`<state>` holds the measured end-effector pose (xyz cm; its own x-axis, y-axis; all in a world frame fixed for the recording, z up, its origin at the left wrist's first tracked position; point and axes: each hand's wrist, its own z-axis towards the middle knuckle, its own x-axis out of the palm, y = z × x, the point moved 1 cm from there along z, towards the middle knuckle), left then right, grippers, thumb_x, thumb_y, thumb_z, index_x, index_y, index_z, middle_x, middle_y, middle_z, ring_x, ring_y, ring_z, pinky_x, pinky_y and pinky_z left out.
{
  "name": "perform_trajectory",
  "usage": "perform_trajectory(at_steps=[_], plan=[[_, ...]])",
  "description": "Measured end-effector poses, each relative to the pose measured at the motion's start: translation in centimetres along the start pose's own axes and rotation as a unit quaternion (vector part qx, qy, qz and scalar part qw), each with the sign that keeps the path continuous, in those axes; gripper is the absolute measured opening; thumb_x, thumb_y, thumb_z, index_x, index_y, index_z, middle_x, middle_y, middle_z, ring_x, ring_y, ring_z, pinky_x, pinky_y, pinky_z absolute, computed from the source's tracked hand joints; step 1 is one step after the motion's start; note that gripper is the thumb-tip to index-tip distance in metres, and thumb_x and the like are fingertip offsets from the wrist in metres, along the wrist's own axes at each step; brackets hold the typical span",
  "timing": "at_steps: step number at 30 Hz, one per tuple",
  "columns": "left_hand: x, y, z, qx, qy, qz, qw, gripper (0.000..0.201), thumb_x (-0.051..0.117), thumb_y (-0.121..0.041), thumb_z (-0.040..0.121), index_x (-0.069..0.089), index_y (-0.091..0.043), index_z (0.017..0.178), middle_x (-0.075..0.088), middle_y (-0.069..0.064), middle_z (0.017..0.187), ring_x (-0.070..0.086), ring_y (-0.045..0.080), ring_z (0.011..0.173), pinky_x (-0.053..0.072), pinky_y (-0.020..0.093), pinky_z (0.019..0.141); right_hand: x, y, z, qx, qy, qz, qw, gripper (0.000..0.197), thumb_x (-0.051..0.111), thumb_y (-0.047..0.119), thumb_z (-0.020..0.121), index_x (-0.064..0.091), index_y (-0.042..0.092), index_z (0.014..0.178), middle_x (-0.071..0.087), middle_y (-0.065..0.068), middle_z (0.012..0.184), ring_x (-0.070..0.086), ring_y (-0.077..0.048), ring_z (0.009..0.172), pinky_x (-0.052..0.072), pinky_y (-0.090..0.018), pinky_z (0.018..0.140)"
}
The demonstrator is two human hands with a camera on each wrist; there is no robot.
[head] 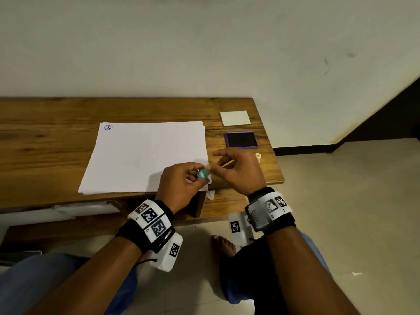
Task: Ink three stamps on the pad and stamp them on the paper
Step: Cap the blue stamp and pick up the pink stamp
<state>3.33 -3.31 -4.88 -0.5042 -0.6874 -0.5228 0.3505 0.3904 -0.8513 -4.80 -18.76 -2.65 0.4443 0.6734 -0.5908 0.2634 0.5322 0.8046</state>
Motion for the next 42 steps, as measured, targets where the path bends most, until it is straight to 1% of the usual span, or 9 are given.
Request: perform_trajectory(at_steps=[4,6,11,14,25,29,32,35,42], plan=[[2.7,-1.3,2.4,-0.008,0.006,0.045,0.999,0.036,0.077,-0.031,0.078,0.07,-0.02,0.112,0.064,-0.002,0.107,0.057,0.011,0.092,0.05,0.024,0.077,-4.3,-2.8,0.3,0.061,-0.147,-0.049,0.986,0.022,0.077,0.022,0.085,0.075,0.023,0.107,0.074,0.006,0.096,0.069,-0.012,0.086,0.06,-0.04,0.084],[4.2,-2.1,3.8,-0.003,0.016,0.069,0.997,0.036,0.077,-0.029,0.078,0.07,-0.018,0.112,0.065,-0.001,0.108,0.057,0.011,0.092,0.051,0.025,0.078,-5.4,-3.9,0.2,0.102,-0.16,-0.07,0.979,0.026,0.077,0.018,0.084,0.074,0.022,0.11,0.073,0.003,0.107,0.069,-0.018,0.093,0.058,-0.041,0.09],[6.5,-2.5,5.2,-0.022,0.049,0.076,0.996,0.035,0.079,-0.022,0.078,0.072,-0.017,0.111,0.071,-0.002,0.108,0.063,0.013,0.096,0.053,0.029,0.085,-5.3,-4.2,-0.3,0.079,-0.097,-0.09,0.988,0.035,0.075,0.021,0.086,0.07,0.02,0.121,0.07,-0.002,0.124,0.063,-0.02,0.115,0.051,-0.033,0.098],[7.1,-1.8,5.3,0.005,0.036,0.146,0.989,0.035,0.079,-0.03,0.076,0.072,-0.019,0.109,0.07,0.0,0.109,0.061,0.023,0.104,0.053,0.041,0.089,-4.8,-3.9,-0.1,0.056,-0.068,-0.123,0.989,0.035,0.072,0.024,0.09,0.068,0.022,0.125,0.068,-0.001,0.127,0.061,-0.018,0.119,0.045,-0.027,0.095],[4.8,-2.5,4.1,0.004,0.033,0.152,0.988,0.06,0.078,-0.047,0.072,0.063,-0.023,0.124,0.062,0.002,0.114,0.055,0.022,0.105,0.053,0.041,0.087,-3.8,-4.1,0.3,0.07,-0.04,-0.15,0.985,0.02,0.069,0.024,0.091,0.075,0.02,0.11,0.074,0.0,0.107,0.065,-0.016,0.099,0.053,-0.029,0.088],[1.2,-2.1,1.7,-0.037,0.003,0.05,0.998,0.036,0.071,-0.032,0.084,0.066,-0.022,0.118,0.064,-0.004,0.107,0.058,0.012,0.092,0.05,0.02,0.073,-4.4,-3.7,0.3,0.113,-0.135,-0.012,0.984,0.02,0.074,0.03,0.086,0.077,0.023,0.104,0.075,0.007,0.099,0.067,-0.007,0.091,0.056,-0.029,0.088],[-1.1,-1.3,-0.1,-0.074,-0.006,-0.031,0.997,0.029,0.07,-0.028,0.086,0.069,-0.022,0.113,0.069,-0.007,0.1,0.063,0.009,0.089,0.053,0.023,0.079,-3.7,-2.4,-0.1,0.117,-0.171,0.139,0.968,0.019,0.077,0.022,0.082,0.078,0.016,0.1,0.076,0.004,0.093,0.071,-0.009,0.089,0.06,-0.034,0.082],[-2.6,-0.5,-1.5,-0.095,0.007,-0.084,0.992,0.035,0.074,-0.025,0.082,0.067,-0.022,0.117,0.07,-0.006,0.107,0.066,0.013,0.096,0.054,0.024,0.08,-1.3,0.2,-1.1,0.098,-0.143,0.243,0.954,0.016,0.076,0.012,0.085,0.076,0.01,0.102,0.078,-0.002,0.088,0.074,-0.016,0.082,0.06,-0.028,0.068],[-3.7,-0.3,-2.1,-0.063,-0.003,-0.197,0.978,0.051,0.079,-0.016,0.077,0.063,-0.019,0.125,0.071,-0.004,0.112,0.071,0.007,0.091,0.056,0.021,0.081,4.2,3.7,-1.9,0.078,-0.059,0.333,0.938,0.017,0.072,0.001,0.087,0.073,0.001,0.103,0.074,-0.021,0.095,0.073,-0.024,0.078,0.059,-0.029,0.065]])
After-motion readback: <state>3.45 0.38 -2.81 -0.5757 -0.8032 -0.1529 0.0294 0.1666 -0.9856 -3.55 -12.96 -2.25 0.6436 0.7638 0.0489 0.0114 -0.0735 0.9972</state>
